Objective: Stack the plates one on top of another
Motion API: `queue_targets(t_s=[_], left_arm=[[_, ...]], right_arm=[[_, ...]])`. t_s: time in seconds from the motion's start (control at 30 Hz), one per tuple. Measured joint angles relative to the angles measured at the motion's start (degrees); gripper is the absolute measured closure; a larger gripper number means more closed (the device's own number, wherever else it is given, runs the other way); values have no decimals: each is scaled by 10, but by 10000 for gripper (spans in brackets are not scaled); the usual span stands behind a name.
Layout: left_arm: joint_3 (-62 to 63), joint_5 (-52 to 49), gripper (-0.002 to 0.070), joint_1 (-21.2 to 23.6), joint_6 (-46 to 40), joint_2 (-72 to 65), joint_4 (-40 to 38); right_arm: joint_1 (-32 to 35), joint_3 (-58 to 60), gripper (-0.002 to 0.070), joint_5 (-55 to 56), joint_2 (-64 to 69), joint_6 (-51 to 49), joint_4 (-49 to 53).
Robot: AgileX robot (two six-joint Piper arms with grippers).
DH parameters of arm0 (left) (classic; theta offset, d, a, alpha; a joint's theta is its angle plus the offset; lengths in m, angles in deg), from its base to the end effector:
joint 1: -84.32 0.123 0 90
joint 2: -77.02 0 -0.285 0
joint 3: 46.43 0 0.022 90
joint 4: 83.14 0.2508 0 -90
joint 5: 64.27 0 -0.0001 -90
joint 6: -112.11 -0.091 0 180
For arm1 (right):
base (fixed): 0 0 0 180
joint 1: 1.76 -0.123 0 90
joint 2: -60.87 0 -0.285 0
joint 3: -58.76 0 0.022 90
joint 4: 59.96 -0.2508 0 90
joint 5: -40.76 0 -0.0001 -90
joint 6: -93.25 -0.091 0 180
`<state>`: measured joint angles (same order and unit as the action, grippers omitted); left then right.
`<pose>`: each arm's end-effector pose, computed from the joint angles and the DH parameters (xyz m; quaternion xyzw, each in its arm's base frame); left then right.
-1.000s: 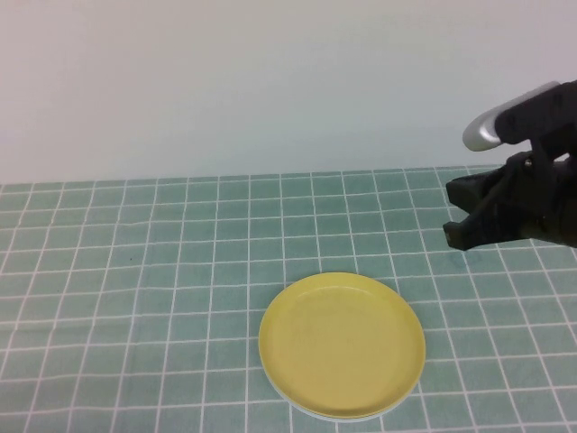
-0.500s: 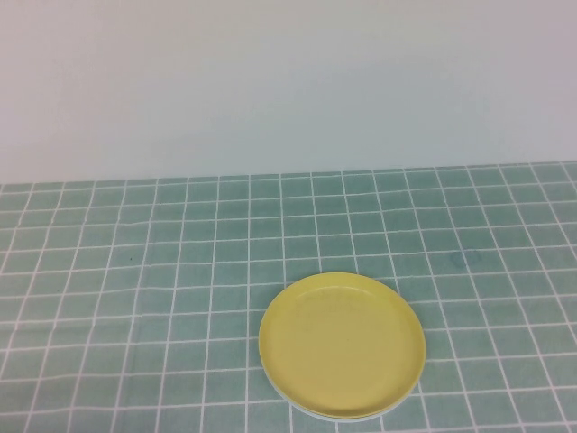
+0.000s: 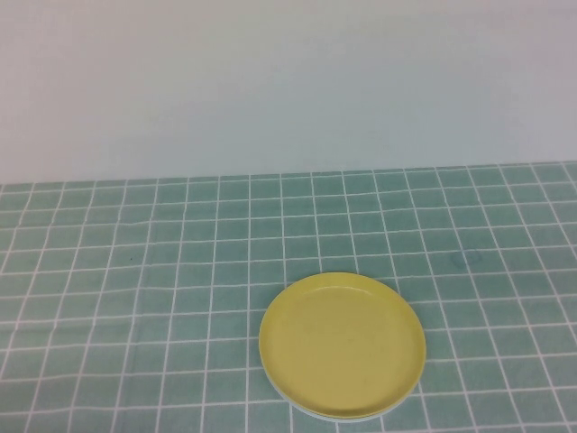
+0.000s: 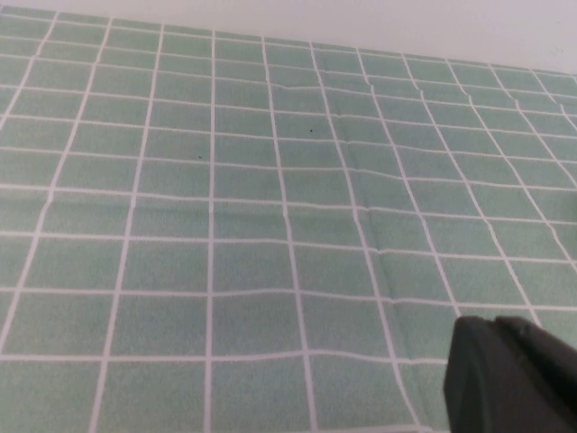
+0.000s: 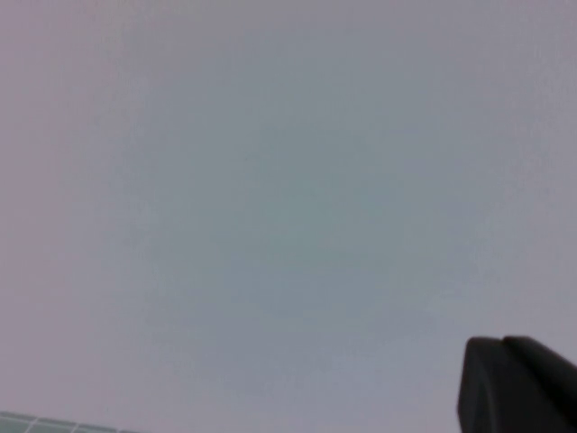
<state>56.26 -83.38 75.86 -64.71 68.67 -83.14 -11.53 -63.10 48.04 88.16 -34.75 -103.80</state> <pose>0.0538 -0.0080 0.1820 0.0365 0.7913 -0.0619 0.6072 0.0844 0.0065 0.3110 -0.0683 0.6405 -0.0191 0.7647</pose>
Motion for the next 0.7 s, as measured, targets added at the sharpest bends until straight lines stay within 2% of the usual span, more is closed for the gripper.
queue_targets(t_s=[0.27,0.33,0.4,0.53,0.7], left_arm=[[0,0,676,0,0,0,0],[0,0,676,0,0,0,0],[0,0,676,0,0,0,0],[0,0,676,0,0,0,0],[0,0,676,0,0,0,0]], right_arm=[[0,13,676,1,-3,1,-11],[0,15,676,0,-6,-14,13],[0,25,676,0,-12,-80,79],[0,72,676,14,-46,-285,246],[1,152,676,23,-107,-446,340]])
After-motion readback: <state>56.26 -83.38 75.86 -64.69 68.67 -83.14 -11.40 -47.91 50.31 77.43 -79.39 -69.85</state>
